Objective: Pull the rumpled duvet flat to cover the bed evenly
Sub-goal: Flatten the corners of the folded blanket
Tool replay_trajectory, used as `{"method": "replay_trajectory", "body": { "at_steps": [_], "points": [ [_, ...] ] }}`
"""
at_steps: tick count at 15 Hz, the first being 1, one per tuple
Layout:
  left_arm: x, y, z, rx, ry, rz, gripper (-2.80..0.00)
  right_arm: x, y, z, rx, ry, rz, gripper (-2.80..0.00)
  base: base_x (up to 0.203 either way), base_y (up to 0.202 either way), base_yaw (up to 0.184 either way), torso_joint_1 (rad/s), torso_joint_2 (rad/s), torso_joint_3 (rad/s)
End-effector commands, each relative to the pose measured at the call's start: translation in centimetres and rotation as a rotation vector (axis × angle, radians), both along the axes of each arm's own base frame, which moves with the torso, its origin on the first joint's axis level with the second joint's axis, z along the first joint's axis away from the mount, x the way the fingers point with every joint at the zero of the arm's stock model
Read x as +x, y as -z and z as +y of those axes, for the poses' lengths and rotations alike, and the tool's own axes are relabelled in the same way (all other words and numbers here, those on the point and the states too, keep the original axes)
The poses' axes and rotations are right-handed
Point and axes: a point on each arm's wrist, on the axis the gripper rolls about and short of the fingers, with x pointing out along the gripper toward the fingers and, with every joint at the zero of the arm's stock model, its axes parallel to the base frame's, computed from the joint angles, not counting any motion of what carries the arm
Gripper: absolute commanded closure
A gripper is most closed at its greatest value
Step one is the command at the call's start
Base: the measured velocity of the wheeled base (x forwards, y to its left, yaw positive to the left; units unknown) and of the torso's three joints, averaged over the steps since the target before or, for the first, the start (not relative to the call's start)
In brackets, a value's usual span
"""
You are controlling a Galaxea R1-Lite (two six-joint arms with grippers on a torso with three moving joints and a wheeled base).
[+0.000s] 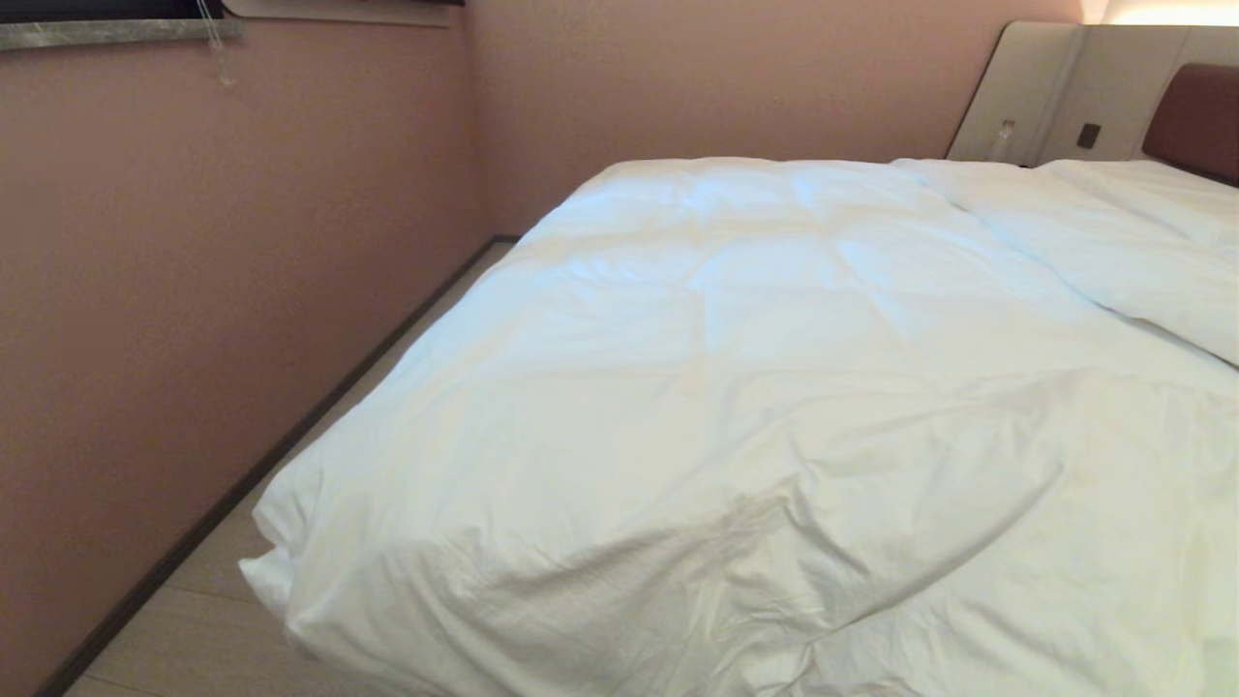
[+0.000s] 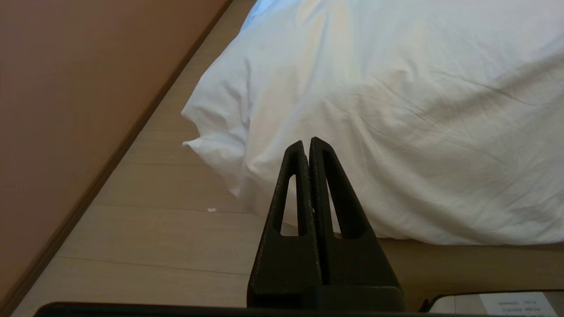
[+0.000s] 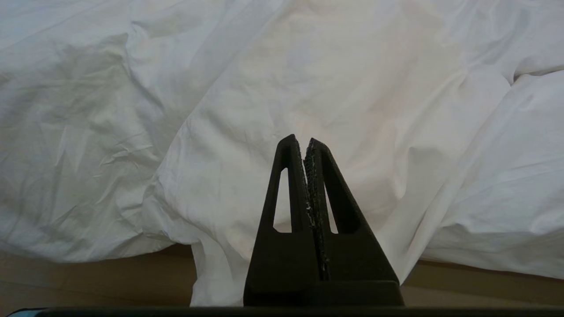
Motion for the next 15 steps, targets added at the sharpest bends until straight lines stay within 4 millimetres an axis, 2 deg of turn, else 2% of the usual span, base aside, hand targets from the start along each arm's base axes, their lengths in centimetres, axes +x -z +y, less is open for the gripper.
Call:
{"method": "replay_trajectory", "body": {
  "at_steps": [1, 15],
  "points": [
    [0.00, 0.01, 0.00, -0.005, -0.002, -0.001, 0.00, 0.00, 0.00, 0.00, -0.001, 0.000, 0.000, 0.00, 0.000, 0.000, 0.000, 0.000, 0.00, 0.000],
    [-0.01, -0.05, 0.00, -0.007, -0.002, -0.004, 0.00, 0.00, 0.00, 0.00, -0.001, 0.000, 0.000, 0.00, 0.000, 0.000, 0.000, 0.000, 0.00, 0.000]
  ]
}}
